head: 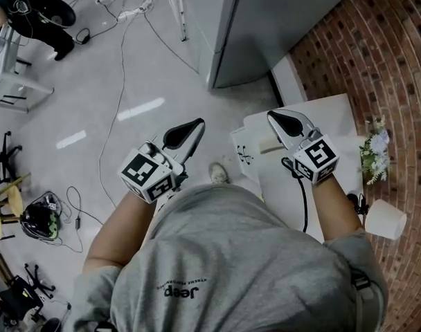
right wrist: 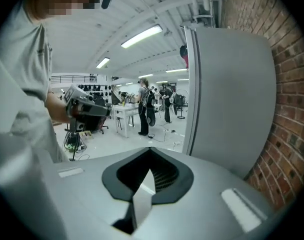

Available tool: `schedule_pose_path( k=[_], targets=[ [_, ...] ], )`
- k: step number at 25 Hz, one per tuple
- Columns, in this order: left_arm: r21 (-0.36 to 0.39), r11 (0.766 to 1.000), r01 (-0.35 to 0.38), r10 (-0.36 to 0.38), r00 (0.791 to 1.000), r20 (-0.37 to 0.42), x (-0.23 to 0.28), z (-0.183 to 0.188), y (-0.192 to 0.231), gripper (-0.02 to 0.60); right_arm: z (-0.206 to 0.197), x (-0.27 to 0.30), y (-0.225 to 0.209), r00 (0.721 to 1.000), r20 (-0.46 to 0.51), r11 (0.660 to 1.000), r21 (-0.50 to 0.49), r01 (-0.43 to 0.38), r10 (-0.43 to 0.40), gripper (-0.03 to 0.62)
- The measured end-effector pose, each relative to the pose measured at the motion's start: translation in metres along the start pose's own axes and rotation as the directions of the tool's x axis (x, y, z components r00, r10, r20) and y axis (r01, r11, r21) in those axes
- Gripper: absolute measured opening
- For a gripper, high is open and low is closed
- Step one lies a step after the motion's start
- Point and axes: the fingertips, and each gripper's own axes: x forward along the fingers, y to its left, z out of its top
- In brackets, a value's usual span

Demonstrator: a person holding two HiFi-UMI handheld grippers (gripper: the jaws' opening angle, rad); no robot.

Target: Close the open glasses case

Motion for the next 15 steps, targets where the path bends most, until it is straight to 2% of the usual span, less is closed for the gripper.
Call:
schedule_pose_path(
  k=[7,15],
  targets=[
    [0.020,0.992,-0.127,0.125,0.989,0.080,-0.074,0.036,0.023,-0.003,0.082,0.030,0.037,0.993,0.104,0.999,0.003,-0.054,0.053,0.009],
    [0.026,0.962,-0.273,0.267,0.952,0.149,-0.156,0.067,0.048,-0.003,0.144,0.079,0.094,0.973,0.174,0.988,-0.013,-0.154,0.154,0.009]
  ],
)
